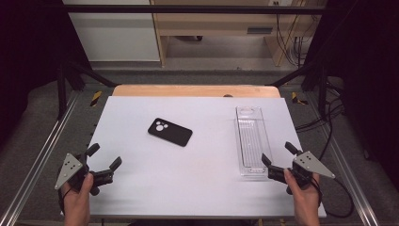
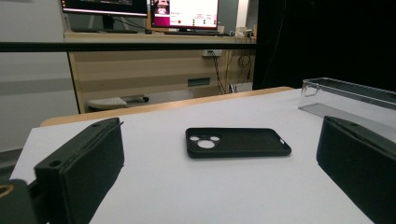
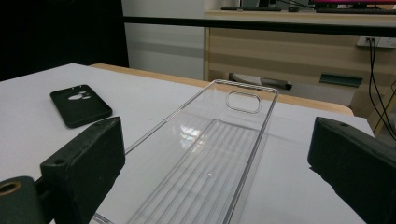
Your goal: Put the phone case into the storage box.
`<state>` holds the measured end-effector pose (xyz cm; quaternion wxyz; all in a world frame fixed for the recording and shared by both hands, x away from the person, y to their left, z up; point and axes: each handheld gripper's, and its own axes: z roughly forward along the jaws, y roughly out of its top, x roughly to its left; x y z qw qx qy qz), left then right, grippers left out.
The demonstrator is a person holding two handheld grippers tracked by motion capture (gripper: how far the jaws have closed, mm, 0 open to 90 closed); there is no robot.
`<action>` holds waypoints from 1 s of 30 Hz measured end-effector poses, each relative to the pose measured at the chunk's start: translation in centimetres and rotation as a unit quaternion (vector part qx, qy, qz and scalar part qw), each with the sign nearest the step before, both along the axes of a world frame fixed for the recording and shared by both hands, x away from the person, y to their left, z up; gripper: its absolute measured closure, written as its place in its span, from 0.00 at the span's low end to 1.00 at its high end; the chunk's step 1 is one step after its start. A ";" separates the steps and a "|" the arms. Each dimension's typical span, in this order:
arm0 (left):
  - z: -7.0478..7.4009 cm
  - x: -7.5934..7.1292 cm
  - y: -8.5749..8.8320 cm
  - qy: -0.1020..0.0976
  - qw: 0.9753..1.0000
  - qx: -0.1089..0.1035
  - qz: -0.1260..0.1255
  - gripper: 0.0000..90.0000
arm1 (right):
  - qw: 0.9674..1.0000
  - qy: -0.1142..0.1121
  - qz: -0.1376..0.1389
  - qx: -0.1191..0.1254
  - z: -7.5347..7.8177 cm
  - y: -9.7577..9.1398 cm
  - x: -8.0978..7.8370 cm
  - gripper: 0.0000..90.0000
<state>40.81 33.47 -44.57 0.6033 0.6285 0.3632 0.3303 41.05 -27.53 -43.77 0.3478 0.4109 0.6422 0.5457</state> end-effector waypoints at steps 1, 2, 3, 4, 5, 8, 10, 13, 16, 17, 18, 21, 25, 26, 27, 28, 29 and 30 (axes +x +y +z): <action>0.0 0.0 0.0 0.000 1.000 -0.001 0.000 0.01 | 1.000 0.000 0.000 0.001 0.0 0.0 0.0 0.05; 0.0 0.0 0.0 0.000 1.000 -0.001 0.000 0.01 | 1.000 0.000 0.000 0.001 0.0 0.0 0.0 0.05; 0.0 0.0 0.0 -0.001 1.000 -0.001 0.001 0.01 | 1.000 0.004 0.000 0.003 0.0 0.0 0.1 0.05; 0.0 0.0 0.0 -0.001 1.000 -0.001 0.001 0.01 | 1.000 0.008 0.000 0.007 0.0 -0.1 0.1 0.05; 0.0 0.0 0.0 -0.001 1.000 -0.001 0.001 0.01 | 1.000 0.008 0.000 0.007 0.0 -0.1 0.1 0.05; 0.1 0.0 -0.1 -0.004 1.000 0.000 0.001 0.01 | 1.000 0.016 0.002 0.010 0.0 -0.2 0.0 0.05; 0.1 0.0 -0.2 -0.004 1.000 0.002 0.000 0.01 | 1.000 0.015 -0.001 0.012 0.0 -0.3 0.0 0.05; 0.1 0.0 -0.3 -0.004 1.000 0.004 -0.001 0.01 | 1.000 0.014 -0.004 0.016 0.1 -0.4 -0.1 0.05; 0.1 -0.1 -0.4 -0.004 1.000 0.009 -0.003 0.01 | 1.000 0.011 -0.010 0.016 0.2 -0.3 -0.2 0.05; 0.1 -0.1 -0.4 -0.004 1.000 0.009 -0.003 0.01 | 1.000 0.010 -0.011 0.016 0.3 -0.2 -0.2 0.05; 0.1 -0.1 -0.4 -0.005 1.000 0.010 -0.004 0.01 | 1.000 0.010 -0.011 0.016 0.3 -0.2 -0.2 0.05; 0.1 -0.3 -0.3 -0.004 1.000 0.007 -0.004 0.01 | 0.999 -0.001 -0.026 0.031 0.6 -0.3 -0.4 0.05; 0.1 -0.3 -0.3 -0.003 1.000 0.006 -0.004 0.01 | 0.999 0.003 -0.024 0.024 0.7 0.1 -0.5 0.05; 0.1 -0.3 -0.4 -0.003 1.000 0.007 -0.005 0.01 | 1.000 0.008 -0.012 0.024 0.8 0.2 -0.6 0.06; 0.1 -0.3 -0.4 -0.003 1.000 0.008 -0.006 0.01 | 1.000 0.008 -0.005 0.023 0.9 0.3 -0.6 0.07; 0.1 -0.3 -0.5 -0.002 1.000 0.009 -0.007 0.01 | 1.000 0.005 -0.002 0.020 1.0 0.5 -0.6 0.06; 0.1 -0.3 -0.6 -0.003 1.000 0.010 -0.008 0.01 | 1.000 0.004 -0.002 0.017 1.1 0.7 -0.6 0.06; 0.1 -0.3 -0.6 -0.003 1.000 0.013 -0.010 0.01 | 1.000 0.004 -0.004 0.014 1.2 0.9 -0.5 0.05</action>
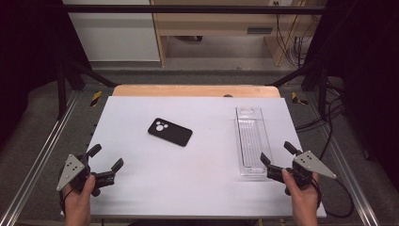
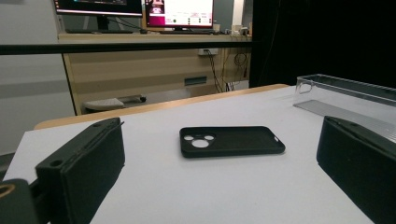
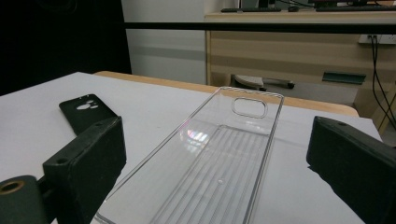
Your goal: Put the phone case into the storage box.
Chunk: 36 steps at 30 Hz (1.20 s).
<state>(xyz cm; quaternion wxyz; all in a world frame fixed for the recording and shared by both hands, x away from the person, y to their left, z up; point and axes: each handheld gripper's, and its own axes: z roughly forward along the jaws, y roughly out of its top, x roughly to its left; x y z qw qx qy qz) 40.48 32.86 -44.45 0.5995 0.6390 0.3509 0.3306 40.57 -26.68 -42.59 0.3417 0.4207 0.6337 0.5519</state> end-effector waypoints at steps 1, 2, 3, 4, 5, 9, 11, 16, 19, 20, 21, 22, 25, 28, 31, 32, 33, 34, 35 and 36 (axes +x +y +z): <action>0.0 -0.1 0.0 0.000 1.000 0.003 0.000 0.01 | 1.000 -0.002 -0.002 0.000 0.1 0.2 0.0 0.05; 0.0 -0.1 -0.1 -0.001 1.000 0.004 -0.001 0.01 | 1.000 -0.002 -0.001 -0.001 0.3 0.5 0.0 0.05; 0.0 -0.1 -0.1 -0.001 1.000 0.004 -0.001 0.01 | 1.000 -0.002 -0.001 -0.001 0.3 0.5 0.0 0.05; 0.0 -0.2 -0.1 0.000 1.000 0.004 0.000 0.01 | 1.000 -0.006 -0.002 -0.007 0.9 1.2 0.0 0.05; 0.0 -0.2 -0.1 0.000 1.000 0.003 0.000 0.01 | 1.000 -0.007 -0.002 -0.008 1.2 1.7 0.1 0.05; -0.1 -0.2 -0.1 0.003 1.000 0.001 0.002 0.01 | 1.000 -0.002 0.002 -0.017 2.4 3.8 0.5 0.05; -0.1 -0.3 -0.2 0.004 1.000 0.002 0.001 0.01 | 1.000 0.001 0.010 -0.024 3.1 5.2 1.0 0.05; -0.1 -0.3 -0.4 0.005 1.000 0.007 -0.003 0.01 | 0.999 0.013 0.025 -0.043 4.5 8.6 2.8 0.06; -0.1 -0.2 -0.4 0.005 1.000 0.009 -0.003 0.01 | 0.998 0.015 0.035 -0.053 5.4 10.8 4.1 0.06; -0.1 -0.2 -0.4 0.005 1.000 0.009 -0.004 0.01 | 0.998 0.015 0.035 -0.053 5.4 10.8 4.1 0.06; -0.1 -0.2 -0.5 0.005 1.000 0.009 -0.004 0.01 | 0.997 0.018 0.047 -0.065 5.9 12.5 5.1 0.07; -0.1 -0.2 -0.5 0.005 1.000 0.009 -0.004 0.01 | 0.996 0.019 0.050 -0.070 6.1 13.1 5.4 0.07; -0.1 -0.2 -0.6 0.005 1.000 0.010 -0.006 0.01 | 0.993 0.029 0.069 -0.088 6.4 15.2 6.5 0.08; -0.1 -0.1 -0.7 0.006 1.000 0.012 -0.008 0.01 | 0.992 0.045 0.083 -0.089 6.5 16.9 7.4 0.09; -0.1 -0.1 -0.7 0.006 1.000 0.014 -0.009 0.01 | 0.990 0.063 0.089 -0.093 6.1 18.0 8.4 0.10; -0.1 -0.1 -0.7 0.006 1.000 0.014 -0.009 0.01 | 0.990 0.063 0.089 -0.093 6.1 18.0 8.4 0.10; -0.1 -0.1 -0.7 0.005 1.000 0.014 -0.008 0.01 | 0.989 0.073 0.091 -0.090 5.7 18.6 9.1 0.10; -0.1 -0.1 -0.6 0.005 1.000 0.014 -0.008 0.01 | 0.989 0.079 0.091 -0.091 5.5 18.8 9.5 0.10; -0.1 -0.1 -0.6 0.005 1.000 0.014 -0.008 0.01 | 0.989 0.079 0.091 -0.091 5.5 18.8 9.5 0.10; -0.1 -0.1 -0.6 0.005 1.000 0.014 -0.008 0.01 | 0.988 0.087 0.091 -0.090 5.2 19.3 10.1 0.10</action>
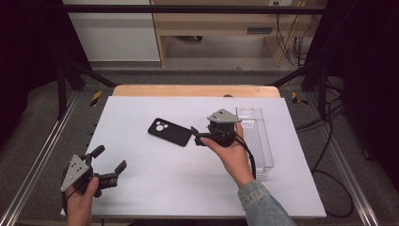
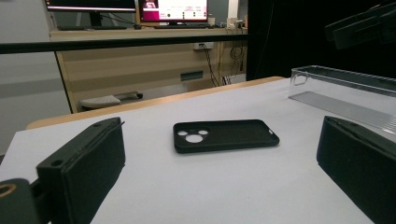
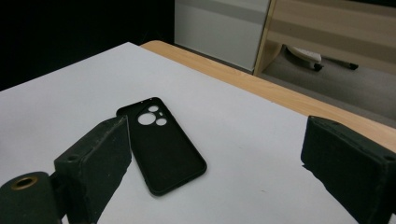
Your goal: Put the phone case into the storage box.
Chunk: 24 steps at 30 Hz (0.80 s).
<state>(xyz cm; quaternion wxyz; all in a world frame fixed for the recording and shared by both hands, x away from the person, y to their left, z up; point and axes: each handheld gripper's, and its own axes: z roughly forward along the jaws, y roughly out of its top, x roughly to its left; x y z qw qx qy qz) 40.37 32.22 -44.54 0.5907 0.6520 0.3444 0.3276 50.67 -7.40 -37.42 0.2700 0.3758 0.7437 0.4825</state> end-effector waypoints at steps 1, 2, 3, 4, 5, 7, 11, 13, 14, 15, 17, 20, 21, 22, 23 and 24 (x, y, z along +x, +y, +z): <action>0.0 0.0 0.0 0.000 1.000 0.000 0.000 0.01 | 1.000 0.003 0.001 0.000 -0.2 0.2 0.3 0.10; 0.0 0.0 -0.1 0.000 1.000 0.000 -0.001 0.01 | 1.000 0.007 0.002 0.001 -0.3 0.5 0.5 0.10; 0.0 0.0 -0.1 0.001 1.000 0.001 -0.001 0.01 | 1.000 0.012 0.003 0.000 -0.5 0.7 0.7 0.10; 0.0 0.0 -0.1 0.000 1.000 0.001 -0.002 0.01 | 1.000 0.014 0.003 -0.003 -0.7 0.9 1.0 0.10; 0.0 0.0 -0.1 0.000 1.000 0.001 -0.002 0.01 | 1.000 0.014 0.003 -0.003 -0.7 0.9 1.0 0.10; 0.0 0.1 -0.2 0.000 1.000 0.002 -0.004 0.01 | 1.000 0.021 0.002 -0.012 -1.1 1.4 1.4 0.10; 0.0 0.0 -0.2 -0.001 1.000 0.005 -0.005 0.01 | 0.998 0.045 0.000 -0.035 -2.0 1.9 2.2 0.10; 0.0 0.0 -0.2 -0.001 1.000 0.006 -0.005 0.01 | 0.998 0.057 0.001 -0.037 -2.5 2.1 2.7 0.09; 0.0 0.1 -0.3 0.000 1.000 0.006 -0.006 0.01 | 0.997 0.067 0.001 -0.037 -3.0 2.3 3.0 0.09; 0.0 0.1 -0.3 0.000 1.000 0.006 -0.006 0.01 | 0.997 0.073 0.001 -0.040 -3.2 2.5 3.2 0.09; 0.0 0.1 -0.3 0.000 1.000 0.006 -0.006 0.01 | 0.996 0.081 0.005 -0.047 -3.6 2.8 3.4 0.09; 0.0 0.1 -0.3 0.000 1.000 0.007 -0.006 0.01 | 0.994 0.095 0.007 -0.055 -4.3 3.3 3.7 0.09; 0.0 0.1 -0.3 0.000 1.000 0.007 -0.006 0.02 | 0.994 0.095 0.007 -0.055 -4.3 3.3 3.7 0.09; 0.0 0.1 -0.3 0.001 1.000 0.007 -0.006 0.02 | 0.993 0.102 0.009 -0.066 -4.8 3.6 3.9 0.10; 0.0 0.1 -0.3 0.001 1.000 0.007 -0.006 0.02 | 0.992 0.105 0.010 -0.068 -5.0 3.7 4.0 0.12; 0.0 0.1 -0.3 0.001 1.000 0.007 -0.005 0.02 | 0.991 0.109 0.012 -0.070 -5.1 3.8 4.1 0.14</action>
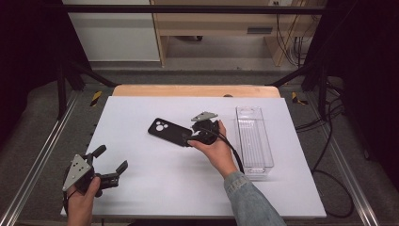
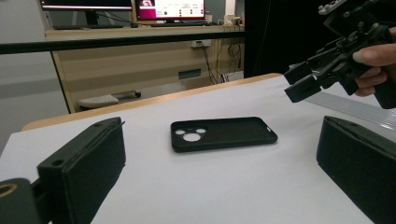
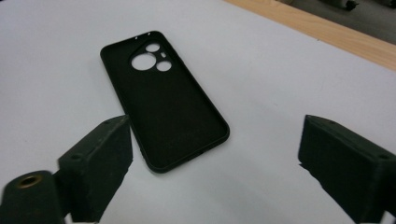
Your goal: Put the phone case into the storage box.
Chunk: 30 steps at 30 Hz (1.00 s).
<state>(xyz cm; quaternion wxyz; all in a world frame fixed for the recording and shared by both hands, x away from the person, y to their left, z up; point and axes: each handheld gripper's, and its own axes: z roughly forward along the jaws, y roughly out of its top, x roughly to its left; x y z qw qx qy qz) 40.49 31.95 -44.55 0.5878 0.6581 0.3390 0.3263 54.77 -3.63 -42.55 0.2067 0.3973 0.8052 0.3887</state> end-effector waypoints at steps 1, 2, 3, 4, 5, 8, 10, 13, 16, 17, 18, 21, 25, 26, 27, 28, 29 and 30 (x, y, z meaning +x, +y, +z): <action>0.0 0.0 0.0 0.000 1.000 0.000 0.000 0.02 | 1.000 0.004 0.001 0.000 -0.2 0.0 0.1 0.15; 0.0 0.0 0.0 0.001 1.000 -0.001 0.000 0.02 | 1.000 0.008 0.002 0.001 -0.3 0.0 0.3 0.19; 0.0 0.0 0.0 0.001 1.000 -0.001 0.000 0.02 | 1.000 0.008 0.002 0.001 -0.3 0.0 0.3 0.19; 0.0 0.0 0.0 0.001 1.000 -0.001 0.001 0.02 | 1.000 0.018 0.007 0.006 -0.5 0.1 0.5 0.26; 0.0 0.0 0.0 0.001 1.000 0.000 0.001 0.02 | 1.000 0.024 0.003 0.007 -0.7 0.1 0.6 0.27; 0.0 0.0 0.0 0.001 1.000 0.000 0.001 0.02 | 1.000 0.029 0.006 0.007 -1.0 0.2 0.7 0.36; 0.0 0.0 0.0 0.001 1.000 0.000 0.001 0.02 | 0.999 0.030 0.009 0.006 -1.2 0.2 0.8 0.46; 0.0 0.0 0.0 0.001 1.000 0.001 0.000 0.02 | 0.999 0.039 0.013 0.013 -1.4 0.4 0.9 0.57; 0.0 0.0 -0.1 0.002 1.000 0.002 -0.003 0.02 | 0.999 0.040 0.022 0.016 -1.8 0.6 1.1 0.71; 0.0 0.0 -0.1 0.002 1.000 0.002 -0.003 0.02 | 0.999 0.040 0.022 0.016 -1.8 0.6 1.1 0.71; 0.0 0.0 -0.1 0.002 1.000 0.002 -0.004 0.02 | 0.999 0.035 0.019 0.006 -2.0 0.8 1.2 0.80; 0.0 0.1 -0.1 0.002 1.000 0.002 -0.005 0.02 | 0.999 0.033 0.010 -0.006 -2.4 0.8 1.4 0.88; -0.1 0.1 -0.1 0.003 1.000 0.004 -0.007 0.02 | 0.999 0.040 0.015 0.000 -2.9 0.9 1.8 0.98; -0.1 0.1 -0.1 0.003 1.000 0.004 -0.007 0.02 | 0.999 0.040 0.015 0.000 -2.9 0.9 1.8 0.98; -0.1 0.1 -0.2 0.003 1.000 0.004 -0.007 0.02 | 0.999 0.040 0.019 0.000 -3.0 1.0 1.8 0.99; -0.1 0.1 -0.2 0.003 1.000 0.005 -0.007 0.02 | 0.999 0.037 0.022 -0.002 -3.1 1.0 1.9 1.00; -0.1 0.1 -0.2 0.003 1.000 0.005 -0.008 0.02 | 0.999 0.042 0.026 -0.002 -3.3 1.1 1.9 1.00; -0.1 0.1 -0.2 0.003 1.000 0.005 -0.008 0.02 | 0.999 0.042 0.028 -0.003 -3.3 1.2 1.9 1.00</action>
